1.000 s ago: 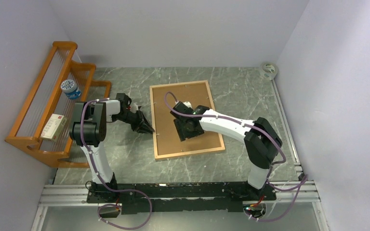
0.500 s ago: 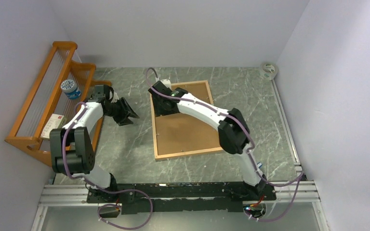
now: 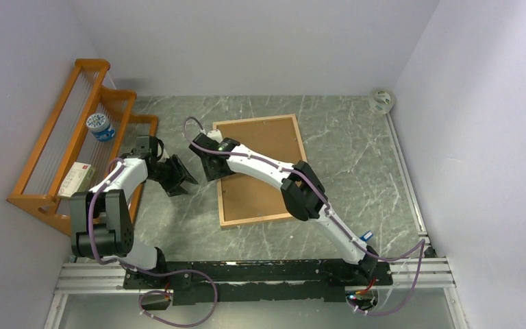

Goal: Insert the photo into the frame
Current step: Install the photo frame at the center of the board, then turn over the photo frame at the center of the board.

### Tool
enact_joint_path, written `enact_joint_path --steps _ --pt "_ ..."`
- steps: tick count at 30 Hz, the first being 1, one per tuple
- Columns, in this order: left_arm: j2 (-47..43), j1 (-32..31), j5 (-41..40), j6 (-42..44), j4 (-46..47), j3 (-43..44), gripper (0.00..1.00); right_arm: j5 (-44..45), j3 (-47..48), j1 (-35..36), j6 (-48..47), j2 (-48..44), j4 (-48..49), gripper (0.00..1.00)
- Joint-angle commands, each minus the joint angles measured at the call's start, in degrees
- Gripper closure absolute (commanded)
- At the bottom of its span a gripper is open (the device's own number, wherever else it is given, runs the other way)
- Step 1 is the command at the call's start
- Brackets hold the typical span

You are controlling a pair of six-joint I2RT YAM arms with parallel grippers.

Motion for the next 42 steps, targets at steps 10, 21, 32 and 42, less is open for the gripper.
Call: enact_joint_path --steps 10,21,32,42 --pt "-2.51 -0.04 4.52 -1.58 4.11 -3.55 0.43 5.76 3.52 1.93 0.76 2.96 -10.14 0.70" --pt "-1.73 -2.17 20.46 -3.51 16.77 -9.01 0.32 2.34 1.83 1.09 5.40 -4.54 -9.11 1.00" --pt "-9.43 -9.17 24.82 -6.39 24.05 -12.28 0.21 -4.25 -0.06 -0.25 10.74 -16.13 -6.20 1.00" --pt "-14.18 -11.14 30.16 -12.14 30.08 -14.16 0.36 -7.58 -2.85 -0.19 14.58 -20.40 -2.20 1.00"
